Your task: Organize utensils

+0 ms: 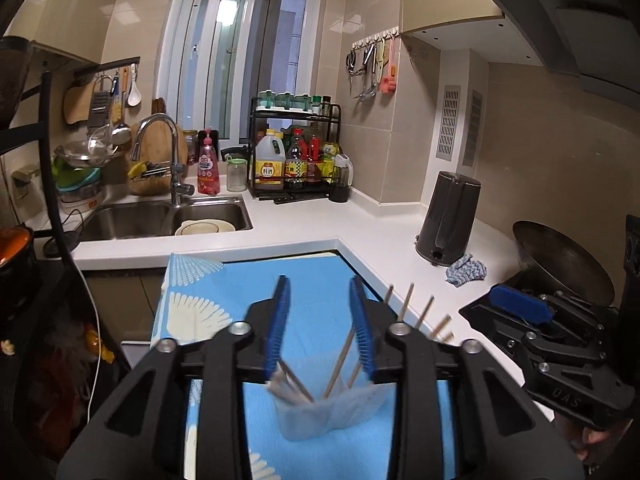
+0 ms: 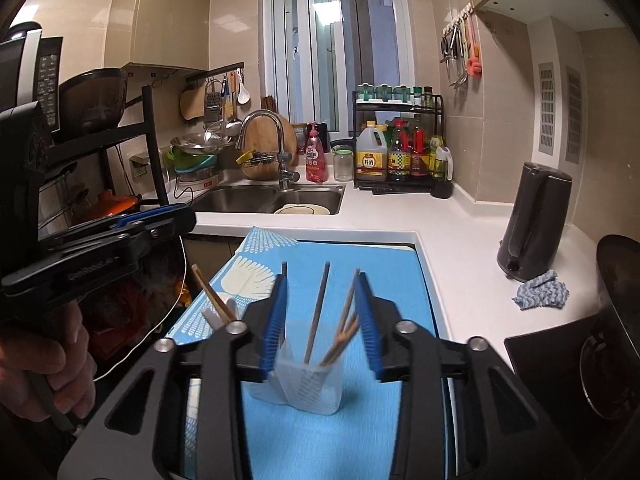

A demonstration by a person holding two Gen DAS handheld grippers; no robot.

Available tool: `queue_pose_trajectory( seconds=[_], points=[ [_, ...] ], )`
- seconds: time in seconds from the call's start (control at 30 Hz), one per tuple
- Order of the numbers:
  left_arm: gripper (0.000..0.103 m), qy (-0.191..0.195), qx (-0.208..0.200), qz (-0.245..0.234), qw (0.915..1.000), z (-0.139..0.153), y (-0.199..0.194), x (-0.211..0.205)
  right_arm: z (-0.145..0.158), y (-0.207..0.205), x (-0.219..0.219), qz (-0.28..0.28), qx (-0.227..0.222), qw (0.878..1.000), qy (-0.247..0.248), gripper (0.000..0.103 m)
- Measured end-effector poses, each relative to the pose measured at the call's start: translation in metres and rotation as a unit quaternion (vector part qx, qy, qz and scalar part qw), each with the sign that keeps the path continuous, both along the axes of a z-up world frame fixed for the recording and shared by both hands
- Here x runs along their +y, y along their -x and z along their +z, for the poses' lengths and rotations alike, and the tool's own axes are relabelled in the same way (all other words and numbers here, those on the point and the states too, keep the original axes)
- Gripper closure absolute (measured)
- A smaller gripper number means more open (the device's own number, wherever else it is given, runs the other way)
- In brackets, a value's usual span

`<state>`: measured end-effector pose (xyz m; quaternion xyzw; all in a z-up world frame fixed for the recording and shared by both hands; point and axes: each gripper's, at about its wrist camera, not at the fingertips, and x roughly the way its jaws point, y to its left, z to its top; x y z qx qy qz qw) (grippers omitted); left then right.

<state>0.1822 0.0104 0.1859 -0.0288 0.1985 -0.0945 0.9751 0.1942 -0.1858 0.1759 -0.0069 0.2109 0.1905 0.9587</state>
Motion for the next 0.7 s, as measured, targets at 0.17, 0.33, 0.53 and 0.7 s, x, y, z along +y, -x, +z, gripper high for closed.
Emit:
queue_pose_trajectory(
  seconds=[0.17, 0.33, 0.53, 0.7],
  points=[
    [0.032, 0.011, 0.023, 0.035, 0.9991, -0.040, 0.042, 0.010, -0.027, 0.040, -0.012, -0.009, -0.003, 1.000, 0.005, 0.030],
    [0.013, 0.010, 0.042, 0.076, 0.9961, -0.095, 0.065, 0.006, -0.068, 0.060, -0.015, -0.035, -0.004, 0.999, 0.041, 0.008],
    [0.007, -0.004, 0.057, 0.107, 0.9926, -0.119, 0.064, -0.003, -0.113, 0.055, -0.032, -0.076, 0.007, 0.997, 0.028, 0.006],
    [0.008, -0.008, 0.060, 0.115, 0.9915, -0.136, 0.064, -0.001, -0.122, 0.052, -0.039, -0.085, 0.006, 0.996, 0.011, 0.006]
  ],
)
